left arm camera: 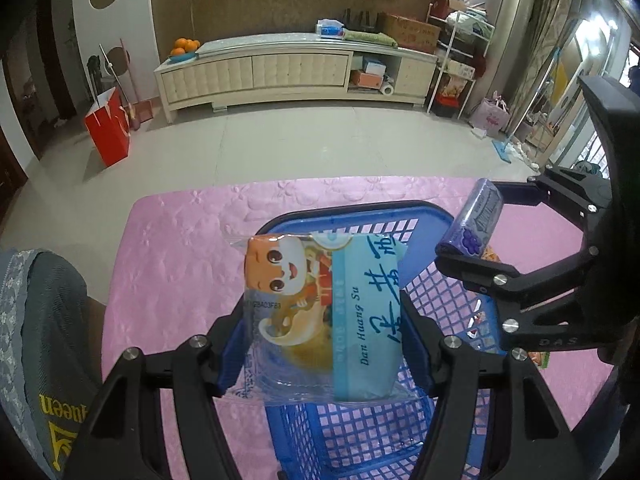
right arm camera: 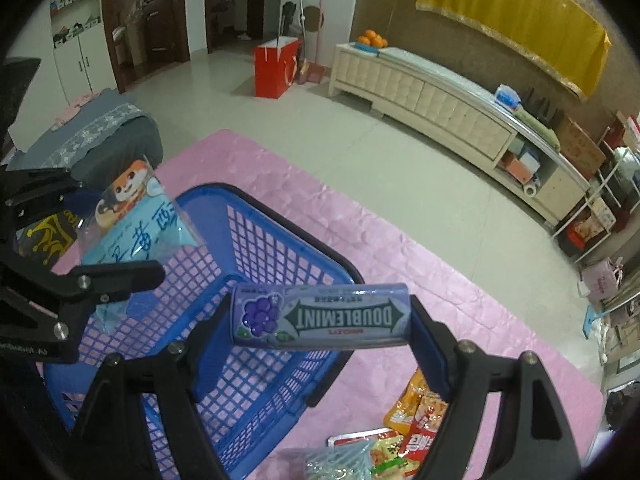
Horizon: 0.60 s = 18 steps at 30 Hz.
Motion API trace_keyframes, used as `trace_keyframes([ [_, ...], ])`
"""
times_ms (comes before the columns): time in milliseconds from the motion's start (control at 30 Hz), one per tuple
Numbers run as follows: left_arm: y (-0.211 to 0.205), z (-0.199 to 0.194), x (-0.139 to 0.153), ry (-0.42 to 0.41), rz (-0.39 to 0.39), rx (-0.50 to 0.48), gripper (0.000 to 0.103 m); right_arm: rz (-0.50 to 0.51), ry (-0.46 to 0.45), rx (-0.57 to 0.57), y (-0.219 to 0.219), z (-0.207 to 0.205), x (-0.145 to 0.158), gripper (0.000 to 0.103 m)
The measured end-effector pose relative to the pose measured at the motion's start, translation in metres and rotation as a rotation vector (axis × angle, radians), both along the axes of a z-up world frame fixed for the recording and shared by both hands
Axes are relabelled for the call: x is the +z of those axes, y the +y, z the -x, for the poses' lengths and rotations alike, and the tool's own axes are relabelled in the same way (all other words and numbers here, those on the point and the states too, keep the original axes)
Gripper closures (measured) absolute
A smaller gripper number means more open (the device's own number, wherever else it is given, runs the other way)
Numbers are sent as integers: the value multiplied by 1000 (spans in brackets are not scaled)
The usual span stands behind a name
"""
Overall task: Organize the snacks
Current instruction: 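Carry both items over the blue basket and open both tools to drop them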
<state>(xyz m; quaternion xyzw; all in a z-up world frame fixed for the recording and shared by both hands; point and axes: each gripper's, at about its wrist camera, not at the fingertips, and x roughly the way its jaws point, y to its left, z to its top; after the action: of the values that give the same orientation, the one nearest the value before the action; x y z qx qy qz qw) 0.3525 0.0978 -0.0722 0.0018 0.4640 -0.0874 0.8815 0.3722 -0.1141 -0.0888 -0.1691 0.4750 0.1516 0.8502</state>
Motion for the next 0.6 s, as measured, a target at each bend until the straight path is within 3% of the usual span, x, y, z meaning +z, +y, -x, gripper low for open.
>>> trace_keyframes([
  [367,-3,-7,-10,27,-29,-22,34,12,57,15,4,-11,-17,19],
  [500,-6,-3,-7,13,-44,-18,34,14,13,19,4,-5,-13,7],
  [600,-5,2,-2,-8,-56,-21,34,38,-2,6,1,-4,-9,6],
])
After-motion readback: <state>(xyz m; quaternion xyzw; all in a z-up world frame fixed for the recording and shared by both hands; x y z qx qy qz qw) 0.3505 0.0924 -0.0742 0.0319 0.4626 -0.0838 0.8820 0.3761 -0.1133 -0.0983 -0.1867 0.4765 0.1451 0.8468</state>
